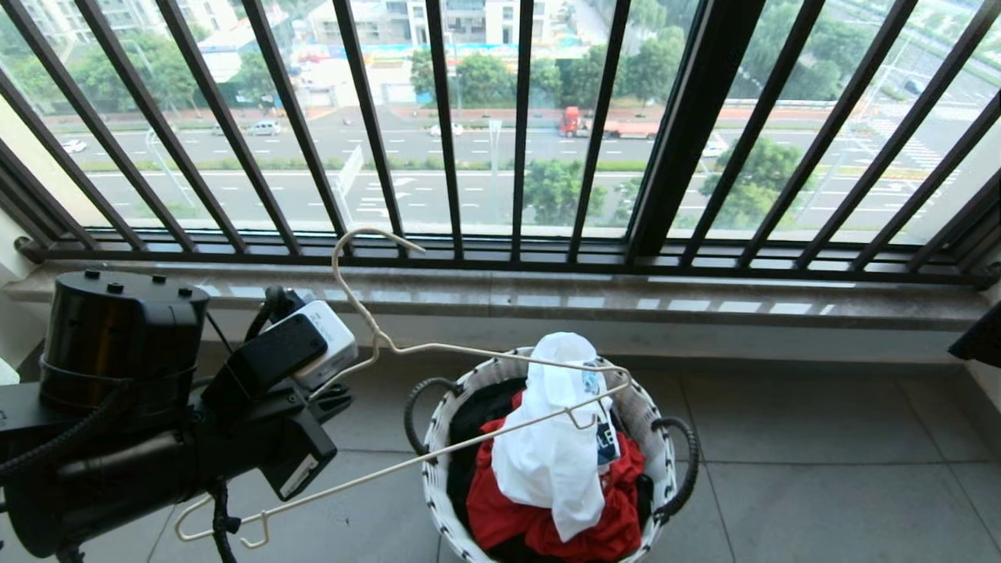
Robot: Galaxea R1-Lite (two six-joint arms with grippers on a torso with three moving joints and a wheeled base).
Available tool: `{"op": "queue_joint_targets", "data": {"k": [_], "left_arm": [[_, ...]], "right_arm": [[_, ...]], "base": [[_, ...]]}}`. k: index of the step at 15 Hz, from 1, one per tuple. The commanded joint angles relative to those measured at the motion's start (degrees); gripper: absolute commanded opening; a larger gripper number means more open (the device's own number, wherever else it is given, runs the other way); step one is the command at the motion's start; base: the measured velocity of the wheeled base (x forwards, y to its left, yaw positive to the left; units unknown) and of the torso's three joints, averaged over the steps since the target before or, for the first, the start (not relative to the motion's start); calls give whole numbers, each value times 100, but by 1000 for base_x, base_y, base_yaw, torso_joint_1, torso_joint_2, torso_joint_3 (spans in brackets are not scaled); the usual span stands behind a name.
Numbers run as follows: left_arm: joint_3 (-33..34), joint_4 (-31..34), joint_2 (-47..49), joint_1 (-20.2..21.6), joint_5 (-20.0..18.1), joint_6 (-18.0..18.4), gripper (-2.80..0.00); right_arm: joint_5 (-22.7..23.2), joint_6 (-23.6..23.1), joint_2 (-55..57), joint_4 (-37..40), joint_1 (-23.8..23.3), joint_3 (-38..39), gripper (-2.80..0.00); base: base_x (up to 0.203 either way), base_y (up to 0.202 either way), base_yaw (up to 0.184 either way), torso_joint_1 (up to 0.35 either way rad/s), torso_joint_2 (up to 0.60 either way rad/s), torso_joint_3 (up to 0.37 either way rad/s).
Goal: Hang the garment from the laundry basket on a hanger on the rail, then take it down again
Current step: Pick up clothes from the basket
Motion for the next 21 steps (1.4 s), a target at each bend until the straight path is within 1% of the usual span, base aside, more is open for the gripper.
{"op": "queue_joint_targets", "data": {"k": [1, 5, 8, 9, 16, 18, 19, 21], "left_arm": [[25, -7, -30, 0, 7, 21, -280], [38, -101, -21, 0, 8, 12, -280], [224, -615, -13, 0, -10, 2, -280], [262, -664, -1, 0, -11, 12, -280], [271, -666, 119, 23, 7, 3, -280], [260, -674, 146, 61, 16, 1, -280], [239, -674, 161, 146, 16, 36, -280], [123, -674, 256, 157, 55, 14, -280]], "right_arm": [[2, -5, 1, -5, 2, 0, -280], [2, -5, 1, -5, 2, 0, -280], [2, -5, 1, -5, 2, 0, -280], [2, -5, 1, 0, 2, 0, -280], [2, -5, 1, -4, 2, 0, -280], [2, -5, 1, -5, 2, 0, -280], [2, -5, 1, 2, 2, 0, -280], [2, -5, 1, 2, 2, 0, -280]], "base": [[0, 0, 0, 7, -1, -200], [0, 0, 0, 1, 2, -193], [0, 0, 0, 1, 2, -92], [0, 0, 0, 4, 3, -28], [0, 0, 0, 0, 0, 0], [0, 0, 0, 0, 0, 0], [0, 0, 0, 0, 0, 0], [0, 0, 0, 0, 0, 0]]}}
